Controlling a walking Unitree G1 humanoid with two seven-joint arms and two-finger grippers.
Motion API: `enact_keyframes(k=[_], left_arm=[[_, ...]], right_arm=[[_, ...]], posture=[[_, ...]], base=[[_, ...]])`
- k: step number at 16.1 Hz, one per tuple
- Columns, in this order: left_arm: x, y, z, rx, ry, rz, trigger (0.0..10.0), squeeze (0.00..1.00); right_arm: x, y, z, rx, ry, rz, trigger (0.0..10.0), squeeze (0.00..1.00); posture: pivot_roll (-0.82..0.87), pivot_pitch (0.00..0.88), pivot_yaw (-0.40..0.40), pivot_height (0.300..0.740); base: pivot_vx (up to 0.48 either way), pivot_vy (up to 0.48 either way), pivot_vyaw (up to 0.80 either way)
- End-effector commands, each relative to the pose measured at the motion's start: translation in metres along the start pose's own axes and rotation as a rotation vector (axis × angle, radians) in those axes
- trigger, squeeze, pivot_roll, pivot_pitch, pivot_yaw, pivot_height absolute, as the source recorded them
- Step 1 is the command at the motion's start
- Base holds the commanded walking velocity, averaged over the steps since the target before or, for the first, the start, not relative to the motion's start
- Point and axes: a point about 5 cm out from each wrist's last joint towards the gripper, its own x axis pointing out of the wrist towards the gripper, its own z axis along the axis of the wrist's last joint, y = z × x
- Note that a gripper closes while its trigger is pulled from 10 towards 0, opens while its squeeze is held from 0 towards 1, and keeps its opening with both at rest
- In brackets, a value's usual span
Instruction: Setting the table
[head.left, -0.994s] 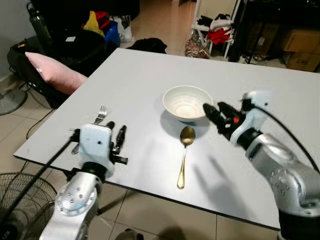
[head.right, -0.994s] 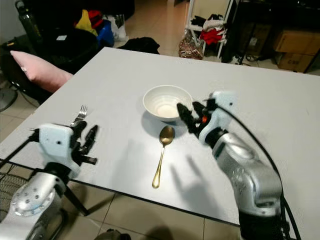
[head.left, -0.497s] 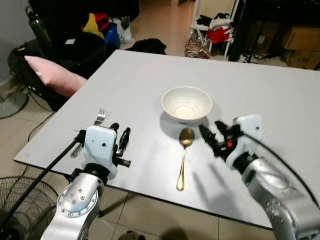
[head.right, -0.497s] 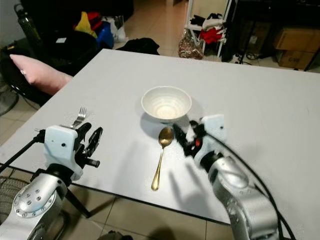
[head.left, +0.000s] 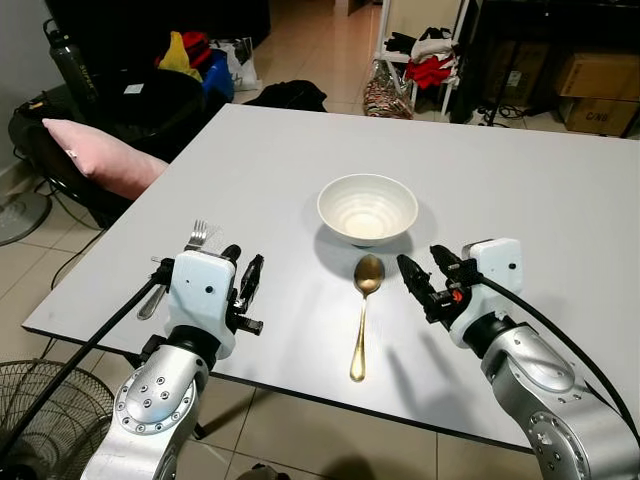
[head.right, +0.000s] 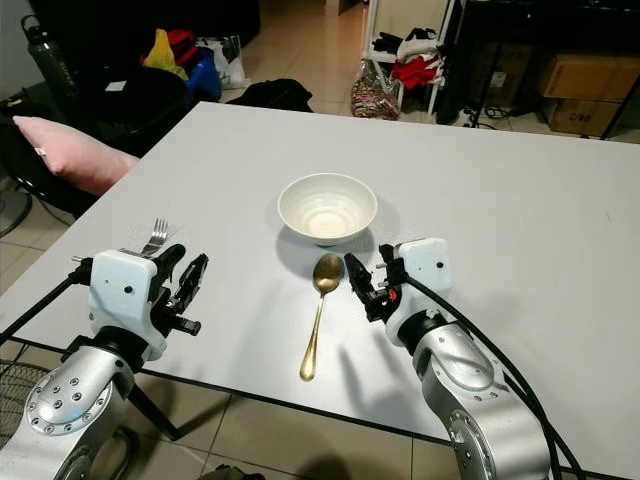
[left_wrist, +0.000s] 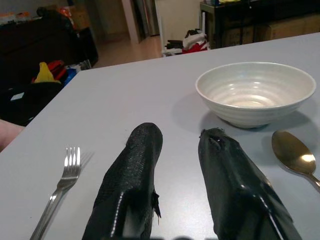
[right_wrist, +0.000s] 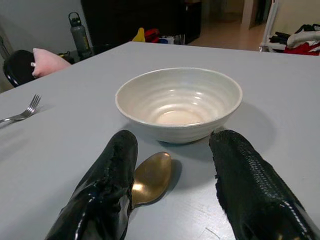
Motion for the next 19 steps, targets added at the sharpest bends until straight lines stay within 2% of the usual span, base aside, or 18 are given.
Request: enact_keyframes(k=[1, 7, 15, 16, 17, 18, 19], left_arm=[[0.002, 0.000, -0.001, 0.014, 0.004, -0.002, 10.0, 0.00], [0.003, 0.000, 0.000, 0.017, 0.000, 0.000, 10.0, 0.00], [0.000, 0.004, -0.001, 0.001, 0.000, 0.016, 10.0, 0.00], [-0.001, 0.004, -0.002, -0.001, 0.006, 0.018, 10.0, 0.00], [-0.002, 0.004, -0.003, -0.002, 0.008, 0.018, 10.0, 0.00], [-0.003, 0.004, -0.004, -0.003, 0.014, 0.019, 10.0, 0.00], [-0.005, 0.005, -0.007, -0.012, 0.023, 0.028, 10.0, 0.00]], right_arm=[[0.001, 0.002, 0.002, -0.011, -0.014, 0.002, 10.0, 0.00], [0.001, 0.003, 0.001, -0.012, -0.014, 0.001, 10.0, 0.00], [-0.002, 0.004, -0.004, 0.016, 0.002, -0.006, 10.0, 0.00], [-0.003, 0.006, -0.006, 0.025, 0.009, 0.009, 10.0, 0.38], [-0.003, 0.007, -0.007, 0.026, 0.012, 0.014, 10.0, 0.47], [-0.004, 0.007, -0.008, 0.023, 0.018, 0.020, 10.0, 0.83], [-0.004, 0.009, -0.008, 0.011, 0.016, 0.044, 10.0, 1.00]], posture=[[-0.08, 0.000, 0.080, 0.740], [-0.08, 0.000, 0.079, 0.740], [-0.07, 0.000, 0.082, 0.740], [-0.07, 0.000, 0.082, 0.740], [-0.07, 0.000, 0.082, 0.740], [-0.07, 0.000, 0.082, 0.740], [-0.07, 0.000, 0.081, 0.740]], base=[[-0.247, 0.000, 0.00], [-0.247, 0.000, 0.00], [0.000, -0.042, 0.00], [0.000, -0.480, 0.00], [0.000, -0.480, 0.00], [0.000, -0.480, 0.00], [0.000, -0.480, 0.00]])
